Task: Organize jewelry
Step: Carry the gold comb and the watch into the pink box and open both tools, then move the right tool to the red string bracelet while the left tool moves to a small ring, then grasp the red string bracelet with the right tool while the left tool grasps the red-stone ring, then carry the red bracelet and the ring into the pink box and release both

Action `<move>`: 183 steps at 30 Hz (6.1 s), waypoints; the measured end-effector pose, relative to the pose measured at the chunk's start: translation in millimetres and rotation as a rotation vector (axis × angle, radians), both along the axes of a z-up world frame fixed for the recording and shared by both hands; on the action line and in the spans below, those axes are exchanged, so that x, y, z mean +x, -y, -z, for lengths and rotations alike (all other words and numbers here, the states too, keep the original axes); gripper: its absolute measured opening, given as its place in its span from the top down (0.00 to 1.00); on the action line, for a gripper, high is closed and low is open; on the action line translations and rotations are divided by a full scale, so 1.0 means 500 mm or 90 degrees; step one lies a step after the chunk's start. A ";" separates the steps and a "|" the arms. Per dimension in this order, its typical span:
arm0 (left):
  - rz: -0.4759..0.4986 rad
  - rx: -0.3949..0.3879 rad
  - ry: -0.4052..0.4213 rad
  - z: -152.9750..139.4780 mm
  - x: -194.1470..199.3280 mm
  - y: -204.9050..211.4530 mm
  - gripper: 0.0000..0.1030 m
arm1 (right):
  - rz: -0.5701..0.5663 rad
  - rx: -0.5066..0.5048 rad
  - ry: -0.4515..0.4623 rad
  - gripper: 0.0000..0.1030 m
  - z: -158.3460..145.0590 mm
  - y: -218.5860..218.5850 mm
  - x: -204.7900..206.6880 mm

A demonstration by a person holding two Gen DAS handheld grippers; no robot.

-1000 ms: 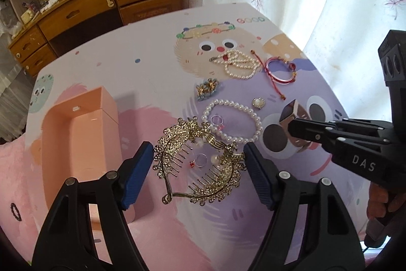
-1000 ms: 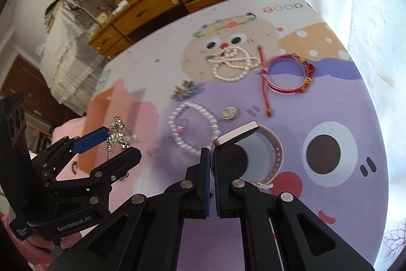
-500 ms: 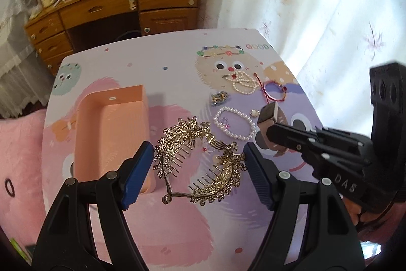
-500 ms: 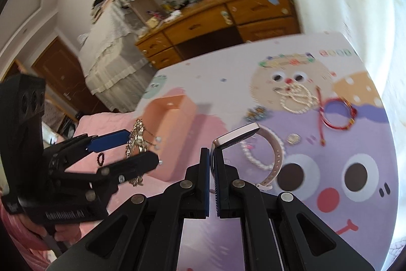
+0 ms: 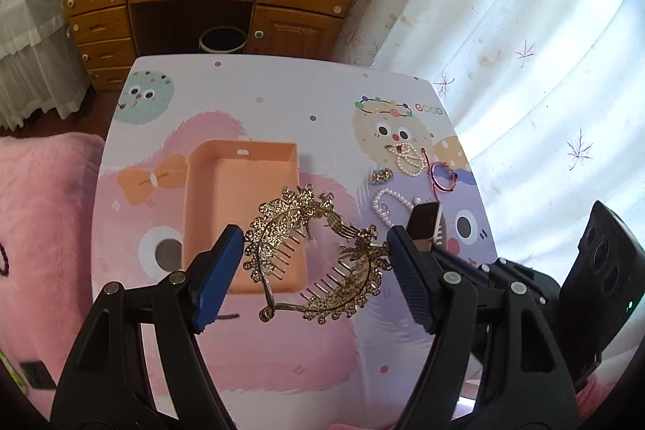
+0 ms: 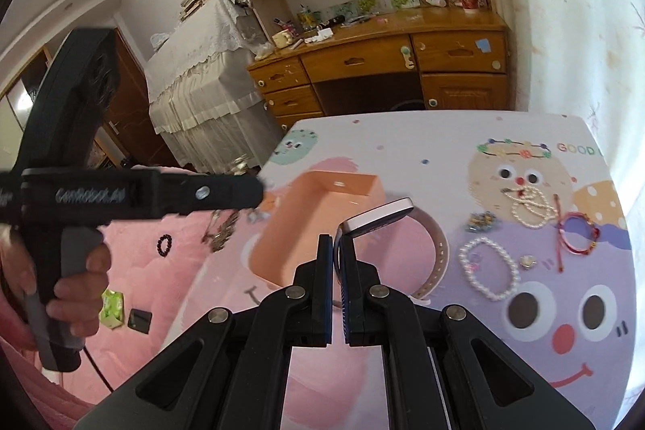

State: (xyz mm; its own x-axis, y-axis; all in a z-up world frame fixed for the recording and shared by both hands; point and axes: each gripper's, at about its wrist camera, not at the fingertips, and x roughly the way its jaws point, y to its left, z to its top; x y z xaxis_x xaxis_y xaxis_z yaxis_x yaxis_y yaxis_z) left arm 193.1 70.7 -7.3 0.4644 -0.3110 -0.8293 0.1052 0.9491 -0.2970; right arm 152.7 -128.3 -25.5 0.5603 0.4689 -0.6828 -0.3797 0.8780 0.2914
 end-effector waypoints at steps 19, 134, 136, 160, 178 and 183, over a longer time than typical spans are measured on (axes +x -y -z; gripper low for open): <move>0.153 0.045 -0.057 0.101 0.138 -0.051 0.31 | 0.083 -0.049 0.048 0.96 0.076 -0.296 -0.033; -0.100 0.176 0.056 0.393 0.027 0.372 0.75 | 0.242 -0.181 -0.146 0.89 0.315 0.526 0.268; -0.099 0.174 0.058 0.393 0.028 0.372 0.77 | 0.235 -0.180 -0.159 0.89 0.321 0.530 0.271; -0.058 0.174 0.049 0.369 -0.002 0.344 0.97 | 0.202 -0.067 -0.184 0.96 0.294 0.506 0.217; -0.040 0.117 0.102 0.181 -0.119 0.263 0.97 | 0.107 0.082 -0.124 0.96 0.136 0.336 0.119; -0.039 0.119 0.106 0.125 -0.139 0.201 0.97 | 0.072 0.093 -0.109 0.96 0.095 0.252 0.094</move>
